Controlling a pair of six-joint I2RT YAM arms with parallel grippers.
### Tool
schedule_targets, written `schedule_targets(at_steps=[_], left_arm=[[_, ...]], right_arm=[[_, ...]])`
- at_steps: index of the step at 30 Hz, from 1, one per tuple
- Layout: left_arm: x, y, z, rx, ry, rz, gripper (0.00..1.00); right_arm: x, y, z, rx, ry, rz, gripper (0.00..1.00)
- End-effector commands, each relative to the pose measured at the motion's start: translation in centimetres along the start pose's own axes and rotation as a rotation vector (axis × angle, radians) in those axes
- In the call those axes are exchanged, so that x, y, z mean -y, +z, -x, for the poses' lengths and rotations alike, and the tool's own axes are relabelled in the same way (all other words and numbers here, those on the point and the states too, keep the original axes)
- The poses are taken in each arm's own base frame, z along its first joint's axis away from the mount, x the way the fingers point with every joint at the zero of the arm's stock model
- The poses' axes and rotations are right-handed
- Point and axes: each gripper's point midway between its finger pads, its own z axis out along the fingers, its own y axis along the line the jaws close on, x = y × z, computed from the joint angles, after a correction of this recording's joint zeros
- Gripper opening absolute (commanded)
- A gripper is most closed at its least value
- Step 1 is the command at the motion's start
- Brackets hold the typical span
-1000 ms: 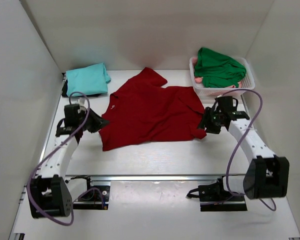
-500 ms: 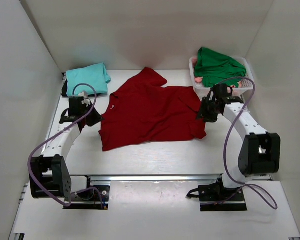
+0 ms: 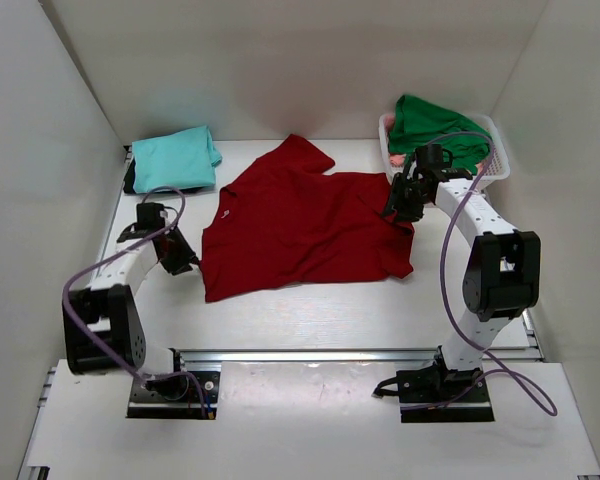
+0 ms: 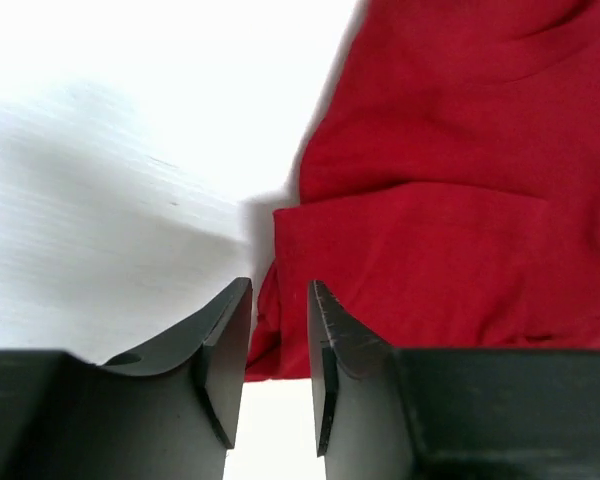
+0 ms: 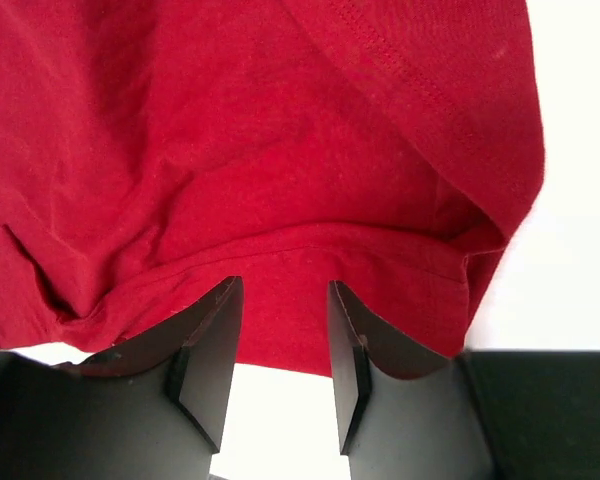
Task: Fold and stack the t-shirts
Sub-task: Flatten out the tshirt
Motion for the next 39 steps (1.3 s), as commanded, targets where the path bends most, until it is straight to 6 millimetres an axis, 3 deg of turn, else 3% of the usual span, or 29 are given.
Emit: schedule_targets(at_steps=[1, 5, 8, 11, 16, 24, 25, 32, 38, 39], left_arm=[[1.8, 0.2, 0.0, -0.023, 0.017, 0.005, 0.39], [3.0, 0.6, 0.2, 0.017, -0.079, -0.075, 0.42], [1.9, 1.7, -0.6, -0.028, -0.141, -0.08, 0.35], [1.4, 2.1, -1.4, -0.044, -0.129, -0.045, 0.36], [0.8, 1.3, 0.5, 0.038, -0.121, -0.006, 0.39], [-0.1, 2.5, 0.2, -0.016, -0.097, 0.049, 0.4], [0.0, 2.6, 0.2, -0.017, -0.098, 0.05, 0.4], [1.4, 2.0, 1.4, 0.013, -0.092, 0.005, 0.09], [2.8, 0.5, 2.5, 0.033, -0.079, -0.041, 0.0], [3.0, -0.2, 2.6, 0.04, -0.08, -0.053, 0.0]], right_arm=[[-1.0, -0.4, 0.8, 0.022, -0.015, 0.029, 0.37], [-0.6, -0.4, 0.6, 0.015, -0.008, 0.025, 0.36], [-0.4, -0.6, 0.4, 0.014, 0.003, 0.027, 0.36], [0.2, -0.4, 0.2, 0.007, 0.014, 0.018, 0.36], [0.4, -0.5, 0.5, 0.013, 0.014, 0.018, 0.35], [0.6, 0.1, 0.6, -0.006, 0.027, 0.02, 0.35], [0.2, -0.3, 1.3, 0.02, 0.02, 0.027, 0.34], [0.8, -0.2, 1.3, 0.021, 0.026, 0.01, 0.35], [1.0, 1.0, 2.2, 0.025, 0.003, -0.01, 0.4], [1.9, 2.1, 2.4, 0.009, 0.004, -0.055, 0.41]])
